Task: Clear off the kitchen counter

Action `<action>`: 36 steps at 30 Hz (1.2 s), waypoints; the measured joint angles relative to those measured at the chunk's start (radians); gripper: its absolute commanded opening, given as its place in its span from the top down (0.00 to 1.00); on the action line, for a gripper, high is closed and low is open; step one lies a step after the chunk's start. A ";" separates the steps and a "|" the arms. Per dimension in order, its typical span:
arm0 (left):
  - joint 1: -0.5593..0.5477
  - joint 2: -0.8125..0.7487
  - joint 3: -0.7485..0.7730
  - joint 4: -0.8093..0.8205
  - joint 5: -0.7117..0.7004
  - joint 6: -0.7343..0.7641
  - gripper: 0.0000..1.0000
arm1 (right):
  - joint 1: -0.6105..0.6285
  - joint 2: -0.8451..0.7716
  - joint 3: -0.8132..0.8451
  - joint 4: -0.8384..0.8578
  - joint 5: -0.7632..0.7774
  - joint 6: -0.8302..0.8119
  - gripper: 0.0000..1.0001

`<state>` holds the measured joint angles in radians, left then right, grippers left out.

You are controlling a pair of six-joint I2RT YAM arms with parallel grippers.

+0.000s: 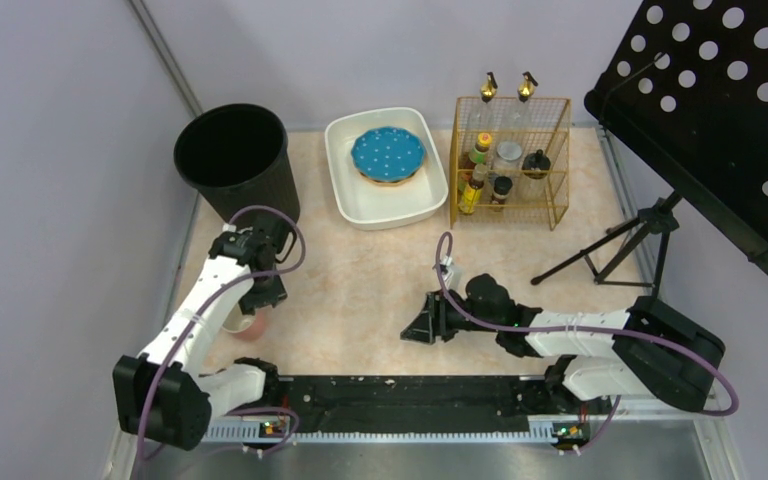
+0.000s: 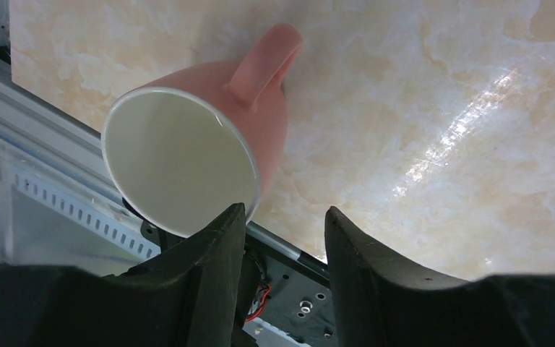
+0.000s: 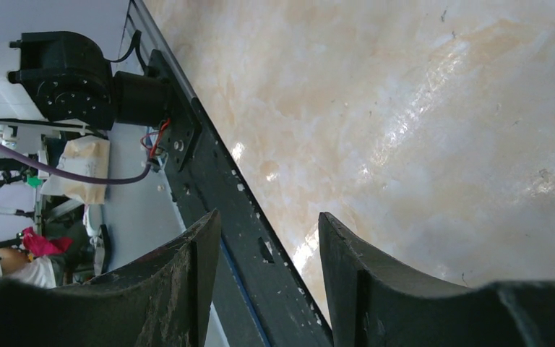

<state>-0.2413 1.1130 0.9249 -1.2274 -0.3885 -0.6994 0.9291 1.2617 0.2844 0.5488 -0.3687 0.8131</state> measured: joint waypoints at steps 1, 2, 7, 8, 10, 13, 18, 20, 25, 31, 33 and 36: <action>0.000 0.013 0.000 0.003 0.002 0.001 0.51 | 0.000 0.000 0.000 0.005 0.000 0.000 0.48; 0.002 0.027 0.000 0.005 0.002 0.004 0.51 | 0.000 0.000 0.000 0.010 0.000 0.000 0.48; 0.023 0.071 -0.001 0.011 0.001 0.015 0.52 | 0.000 0.000 0.000 0.013 0.000 0.000 0.48; 0.030 0.076 -0.002 0.015 0.004 0.019 0.53 | 0.000 0.000 0.000 0.013 0.000 0.000 0.48; 0.050 0.083 -0.003 0.024 0.012 0.024 0.54 | 0.000 0.000 0.000 0.014 0.000 -0.001 0.48; 0.075 0.100 -0.003 0.038 0.030 0.037 0.57 | 0.000 0.016 0.000 0.035 -0.003 -0.001 0.48; 0.085 0.146 -0.003 0.057 0.041 0.052 0.63 | 0.000 0.056 0.000 0.060 -0.021 0.001 0.48; 0.085 0.151 -0.003 0.063 0.048 0.055 0.67 | 0.000 0.069 0.000 0.066 -0.026 0.002 0.48; 0.085 0.151 -0.005 0.075 0.066 0.067 0.80 | 0.000 0.084 0.000 0.080 -0.034 0.002 0.48; 0.085 0.153 -0.006 0.084 0.085 0.084 1.00 | 0.000 0.084 0.000 0.088 -0.034 0.002 0.48; 0.085 0.153 -0.006 0.084 0.087 0.090 1.00 | 0.000 0.084 0.000 0.092 -0.034 0.002 0.48; 0.085 0.165 -0.001 0.084 0.096 0.102 1.00 | 0.000 0.084 0.000 0.094 -0.034 0.002 0.48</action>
<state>-0.1558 1.2781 0.9241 -1.1435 -0.2924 -0.5972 0.9295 1.3453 0.2840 0.6430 -0.4023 0.8146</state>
